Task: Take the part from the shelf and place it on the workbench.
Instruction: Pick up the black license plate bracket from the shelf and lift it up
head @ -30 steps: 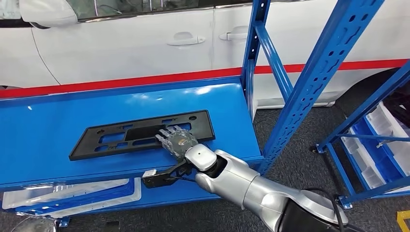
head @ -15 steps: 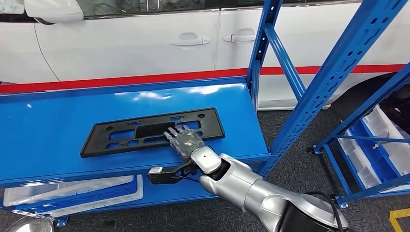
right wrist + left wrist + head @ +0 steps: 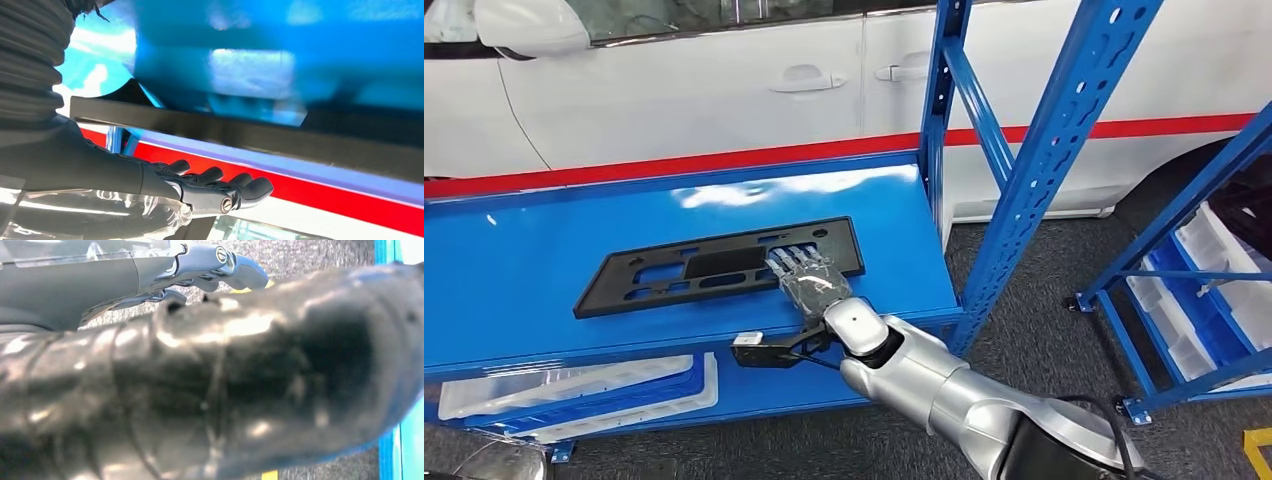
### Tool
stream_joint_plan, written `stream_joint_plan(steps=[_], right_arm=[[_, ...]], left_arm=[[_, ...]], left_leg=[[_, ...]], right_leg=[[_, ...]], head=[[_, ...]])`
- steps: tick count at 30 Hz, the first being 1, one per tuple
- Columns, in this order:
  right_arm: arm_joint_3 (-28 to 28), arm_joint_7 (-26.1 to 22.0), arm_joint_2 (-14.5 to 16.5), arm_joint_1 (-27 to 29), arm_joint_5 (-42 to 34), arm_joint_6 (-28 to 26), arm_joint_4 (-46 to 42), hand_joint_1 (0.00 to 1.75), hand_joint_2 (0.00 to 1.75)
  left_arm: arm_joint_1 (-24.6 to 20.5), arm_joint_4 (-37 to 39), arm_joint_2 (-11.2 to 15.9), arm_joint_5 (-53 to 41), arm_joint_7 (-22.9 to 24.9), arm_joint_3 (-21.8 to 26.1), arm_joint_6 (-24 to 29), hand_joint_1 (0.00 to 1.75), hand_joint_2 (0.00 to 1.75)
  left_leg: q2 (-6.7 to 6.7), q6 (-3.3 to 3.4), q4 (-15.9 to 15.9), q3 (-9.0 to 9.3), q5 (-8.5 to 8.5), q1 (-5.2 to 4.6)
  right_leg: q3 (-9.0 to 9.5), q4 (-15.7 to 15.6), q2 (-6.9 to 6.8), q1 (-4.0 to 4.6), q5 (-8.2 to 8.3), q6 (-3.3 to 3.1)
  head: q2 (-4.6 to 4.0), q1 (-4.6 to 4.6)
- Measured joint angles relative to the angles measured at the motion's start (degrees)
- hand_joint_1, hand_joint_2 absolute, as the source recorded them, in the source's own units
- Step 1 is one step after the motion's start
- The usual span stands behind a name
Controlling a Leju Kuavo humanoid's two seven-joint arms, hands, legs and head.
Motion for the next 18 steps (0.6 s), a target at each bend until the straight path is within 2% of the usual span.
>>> stream_joint_plan(steps=[1, 2, 3, 4, 5, 7, 9, 11, 12, 14, 16, 17, 18], right_arm=[[-0.1, 0.0, 0.0, 0.0, -0.1, -0.3, -0.1, 0.0, 1.75], [-0.2, 0.0, 0.0, 0.0, -0.3, -0.7, -0.3, 0.0, 1.75], [-0.2, 0.0, 0.0, 0.0, -0.6, -1.1, -0.5, 0.0, 1.75], [-0.3, -0.1, 0.0, -0.1, -0.7, -1.4, -0.7, 0.0, 1.75], [-0.4, -0.1, -0.1, -0.1, -0.9, -1.6, -1.0, 0.0, 1.75], [-0.7, -0.2, -0.1, -0.4, -1.2, -1.9, -1.5, 0.0, 1.75], [-0.9, -0.3, -0.1, -0.6, -1.4, -2.3, -2.0, 0.0, 1.75], [-1.0, 0.0, -0.2, -0.8, -1.6, -2.4, -2.5, 0.0, 1.75], [-1.1, 0.2, -0.3, -0.9, -1.7, -2.4, -2.6, 0.0, 1.75], [-1.3, 0.7, -0.6, -1.5, -2.1, -2.4, -2.7, 0.0, 1.75], [-1.5, 1.0, -1.1, -2.0, -2.8, -2.4, -2.4, 0.0, 1.75], [-1.6, 1.1, -1.4, -2.0, -3.1, -2.4, -2.1, 0.0, 1.75], [-1.7, 1.2, -1.7, -2.1, -3.5, -2.4, -1.7, 0.0, 1.75]], left_arm=[[0.0, 0.0, 0.0, 0.0, 0.0, 0.0, 0.0, 0.0, 0.0], [0.1, 0.0, 0.0, 0.0, 0.0, -0.1, 0.0, 0.0, 0.0], [0.1, 0.0, 0.0, 0.1, 0.0, -0.1, 0.0, 0.0, 0.0], [0.2, 0.0, 0.0, 0.1, -0.1, -0.1, 0.0, 0.0, 0.0], [0.2, 0.0, 0.0, 0.1, -0.1, -0.1, 0.0, 0.0, 0.0], [0.1, 0.0, 0.0, 0.1, -0.2, -0.2, 0.0, 0.0, 0.0], [0.0, 0.0, 0.0, 0.1, -0.2, -0.4, 0.0, 0.0, 0.0], [0.1, 0.0, -0.1, 0.1, -0.1, -0.6, -0.1, 0.0, 0.0], [0.1, 0.0, -0.1, 0.0, -0.1, -0.6, -0.1, 0.0, 0.0], [0.1, 0.0, -0.2, -0.1, 0.0, -0.8, -0.1, 0.0, 0.0], [0.0, 0.0, -0.2, -0.1, 0.0, -0.9, -0.2, 0.0, 0.0], [0.0, 0.0, -0.3, -0.1, 0.0, -0.9, -0.2, 0.0, 0.0], [0.1, 0.0, -0.3, -0.2, 0.0, -1.0, -0.2, 0.0, 0.0]], left_leg=[[0.0, -0.1, 3.4, -1.51, -1.35, 0.03], [0.0, -0.12, 5.4, -2.34, -1.73, 0.04], [0.0, -0.05, 5.2, -2.16, -1.04, 0.02], [0.0, 0.15, 2.6, -0.78, 0.66, 0.0], [0.01, 0.45, -1.4, 1.23, 2.61, -0.06], [0.01, 1.1, -8.0, 4.6, 4.71, -0.43], [-0.04, 1.58, -9.8, 5.4, 4.67, -0.84], [0.01, 2.24, -10.4, 5.69, 5.02, -0.73], [0.08, 2.61, -10.8, 5.95, 5.2, -0.6], [0.22, 3.2, -11.4, 6.29, 5.4, -0.4], [0.22, 3.48, -11.3, 6.27, 5.3, -0.44], [0.19, 3.52, -11.2, 6.28, 5.22, -0.44], [0.14, 3.49, -11.1, 6.28, 5.12, -0.43]], right_leg=[[-0.12, 0.0, 0.0, 0.1, 0.03, -0.04], [-0.2, 0.1, 0.02, 0.2, 0.03, -0.06], [-0.23, 0.2, 0.06, 0.28, 0.01, -0.05], [-0.2, 0.2, 0.13, 0.33, -0.02, -0.01], [-0.15, 0.3, 0.19, 0.34, -0.07, 0.06], [-0.26, 0.3, 0.28, 0.46, -0.12, 0.4], [-0.4, 0.1, 0.31, 0.46, -0.01, 0.97], [-0.34, 0.1, 0.29, 0.41, -0.12, 1.67], [-0.64, 0.8, 0.25, 0.44, -0.68, 1.97], [-2.97, 5.7, 0.15, 0.4, -3.35, 2.35], [-6.62, 12.7, 0.12, 0.33, -6.12, 2.56], [-7.76, 14.7, 0.1, 0.29, -6.31, 2.65], [-7.91, 14.5, 0.09, 0.25, -5.38, 2.7]], head=[[0.0, 0.01], [0.01, 0.02], [0.01, 0.02], [0.01, 0.01], [0.01, 0.02], [0.0, 0.02], [0.01, 0.04], [0.0, 0.08], [0.0, 0.15], [0.0, 0.32], [0.0, 0.38], [0.0, 0.39], [0.0, 0.41]])
